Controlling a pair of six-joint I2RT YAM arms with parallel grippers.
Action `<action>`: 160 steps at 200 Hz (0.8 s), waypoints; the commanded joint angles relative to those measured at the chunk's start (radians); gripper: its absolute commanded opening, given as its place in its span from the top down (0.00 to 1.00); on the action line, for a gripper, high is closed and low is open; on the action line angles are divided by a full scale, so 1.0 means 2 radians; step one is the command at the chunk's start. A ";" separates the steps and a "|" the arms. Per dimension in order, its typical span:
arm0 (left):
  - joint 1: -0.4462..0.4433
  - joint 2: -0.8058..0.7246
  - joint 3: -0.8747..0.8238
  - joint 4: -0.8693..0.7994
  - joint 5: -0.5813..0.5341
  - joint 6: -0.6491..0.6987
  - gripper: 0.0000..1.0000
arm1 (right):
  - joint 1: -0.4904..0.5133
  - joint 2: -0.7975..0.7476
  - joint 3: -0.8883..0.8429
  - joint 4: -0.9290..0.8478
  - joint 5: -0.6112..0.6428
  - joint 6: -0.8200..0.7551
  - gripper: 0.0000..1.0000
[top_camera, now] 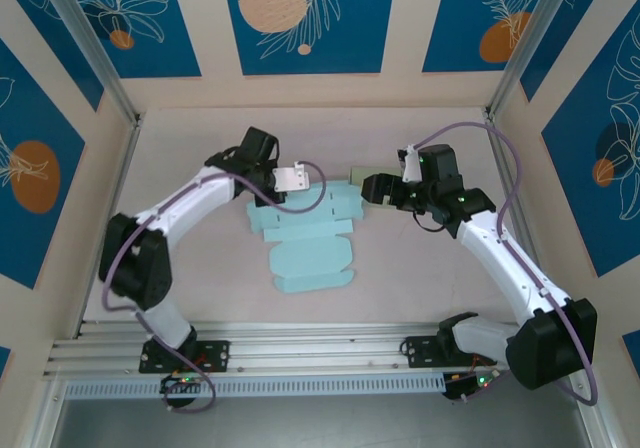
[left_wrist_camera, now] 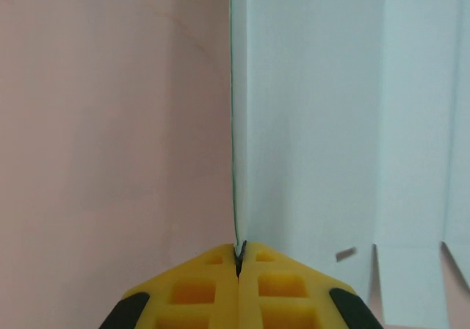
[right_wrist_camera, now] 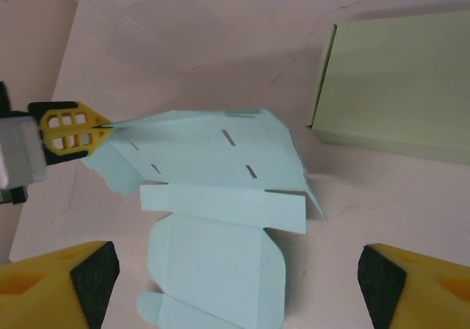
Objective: Fold the paper box
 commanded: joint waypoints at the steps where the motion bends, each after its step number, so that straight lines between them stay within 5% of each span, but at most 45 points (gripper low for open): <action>1: -0.020 -0.055 -0.072 0.202 -0.056 0.004 1.00 | -0.002 0.010 -0.008 0.033 -0.026 0.031 0.16; 73: -0.075 -0.072 -0.224 0.423 -0.190 0.066 1.00 | 0.022 0.063 0.054 0.044 -0.020 0.052 0.27; 160: -0.090 -0.080 -0.266 0.457 -0.194 0.083 1.00 | 0.079 0.225 0.203 -0.030 0.047 0.021 0.37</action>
